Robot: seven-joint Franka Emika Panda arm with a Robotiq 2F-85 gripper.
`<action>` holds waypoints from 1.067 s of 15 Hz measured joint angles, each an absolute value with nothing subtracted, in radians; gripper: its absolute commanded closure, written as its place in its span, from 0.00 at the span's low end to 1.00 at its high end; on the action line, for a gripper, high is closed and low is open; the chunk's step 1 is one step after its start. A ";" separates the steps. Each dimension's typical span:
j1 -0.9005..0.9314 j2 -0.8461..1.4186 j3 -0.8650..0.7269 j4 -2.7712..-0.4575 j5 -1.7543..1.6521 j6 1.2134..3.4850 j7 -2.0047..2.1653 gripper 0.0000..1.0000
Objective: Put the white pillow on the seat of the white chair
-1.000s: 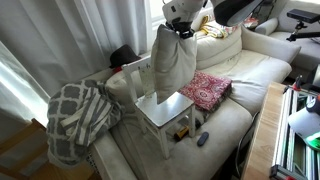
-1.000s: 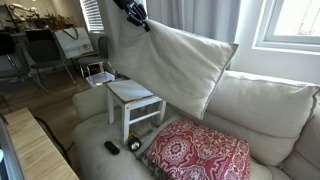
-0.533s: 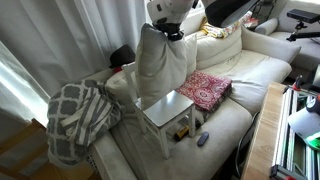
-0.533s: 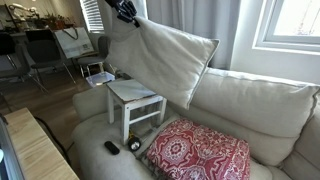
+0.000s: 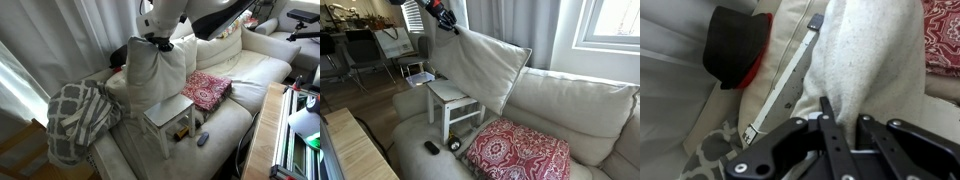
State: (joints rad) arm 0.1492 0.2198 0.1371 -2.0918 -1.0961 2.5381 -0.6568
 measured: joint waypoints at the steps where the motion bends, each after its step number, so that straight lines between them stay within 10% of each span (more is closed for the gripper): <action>1: 0.154 0.237 0.138 -2.079 -1.111 2.538 -0.634 0.96; 16: 0.203 0.362 0.146 -1.978 -1.415 2.508 -0.302 0.96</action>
